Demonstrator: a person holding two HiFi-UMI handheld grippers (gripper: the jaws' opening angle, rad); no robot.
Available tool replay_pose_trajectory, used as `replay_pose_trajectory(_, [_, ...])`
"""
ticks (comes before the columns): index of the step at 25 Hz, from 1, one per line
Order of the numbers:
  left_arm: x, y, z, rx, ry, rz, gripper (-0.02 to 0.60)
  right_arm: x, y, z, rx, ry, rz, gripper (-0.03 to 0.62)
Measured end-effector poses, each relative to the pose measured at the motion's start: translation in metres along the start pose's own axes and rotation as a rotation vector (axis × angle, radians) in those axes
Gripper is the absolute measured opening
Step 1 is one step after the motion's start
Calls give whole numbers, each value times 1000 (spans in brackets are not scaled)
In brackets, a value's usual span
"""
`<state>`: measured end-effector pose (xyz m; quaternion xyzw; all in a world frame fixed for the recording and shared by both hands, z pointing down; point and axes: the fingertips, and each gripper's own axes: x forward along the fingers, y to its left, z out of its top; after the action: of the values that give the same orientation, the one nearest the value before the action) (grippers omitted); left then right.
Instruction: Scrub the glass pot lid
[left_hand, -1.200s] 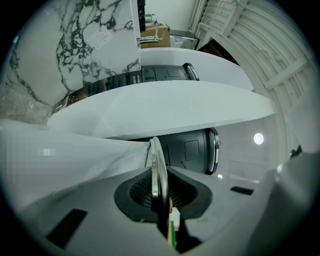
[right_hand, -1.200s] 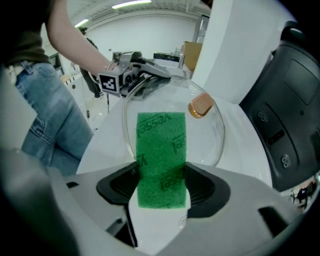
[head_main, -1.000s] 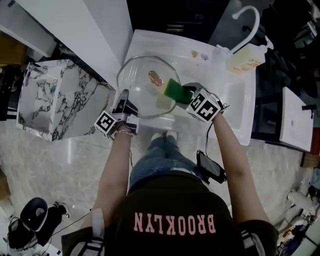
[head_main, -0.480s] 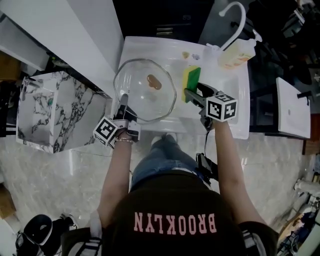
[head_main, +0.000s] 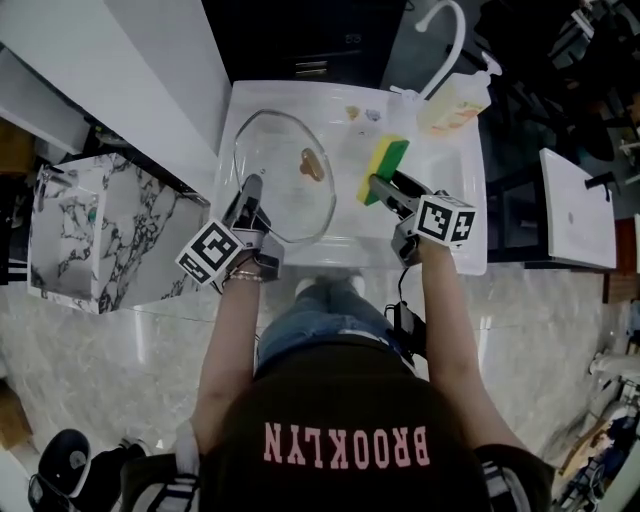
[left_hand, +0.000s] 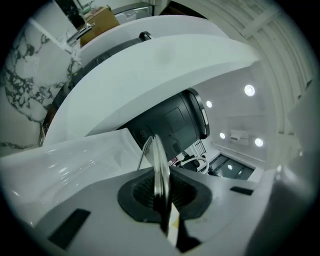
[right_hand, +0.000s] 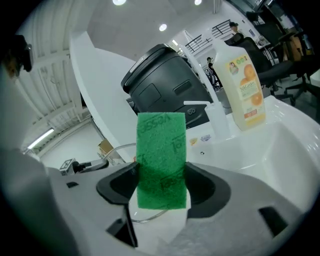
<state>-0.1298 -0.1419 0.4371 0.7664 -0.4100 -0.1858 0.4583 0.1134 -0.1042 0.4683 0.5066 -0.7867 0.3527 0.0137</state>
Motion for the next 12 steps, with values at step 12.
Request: replay_pose_trajectory(12, [43,-69,-31,455,160,115,19,-50,-44,4,-7,43,-25,273])
